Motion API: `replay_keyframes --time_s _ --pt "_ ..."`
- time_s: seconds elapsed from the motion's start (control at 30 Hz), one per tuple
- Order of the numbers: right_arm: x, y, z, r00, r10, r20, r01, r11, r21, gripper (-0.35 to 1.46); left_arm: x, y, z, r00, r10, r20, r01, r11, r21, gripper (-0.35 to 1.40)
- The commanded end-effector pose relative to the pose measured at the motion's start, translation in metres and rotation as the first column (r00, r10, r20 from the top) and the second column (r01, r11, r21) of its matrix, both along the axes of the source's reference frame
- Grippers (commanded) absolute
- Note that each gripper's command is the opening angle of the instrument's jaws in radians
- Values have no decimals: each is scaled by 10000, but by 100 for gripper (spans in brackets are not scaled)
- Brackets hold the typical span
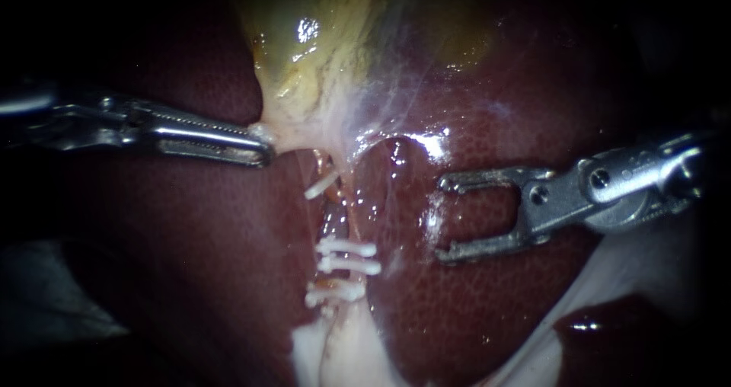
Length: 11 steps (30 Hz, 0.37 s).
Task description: Going back second clip right tube
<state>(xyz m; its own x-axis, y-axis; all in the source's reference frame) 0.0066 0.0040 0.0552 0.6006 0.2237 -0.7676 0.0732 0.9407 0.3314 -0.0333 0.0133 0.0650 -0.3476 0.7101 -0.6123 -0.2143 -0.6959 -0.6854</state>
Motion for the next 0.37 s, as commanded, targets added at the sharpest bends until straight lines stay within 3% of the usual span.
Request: replay_keyframes --time_s 0.03,0.37 --pt "0 0 0 10000 -2 -1 2 10000 2 50 -1 0 2 10000 3 -51 -3 10000 2 -35" --pt "2 0 0 10000 3 2 -3 10000 0 50 1 2 2 10000 14 -41 -14 10000 10 -35"
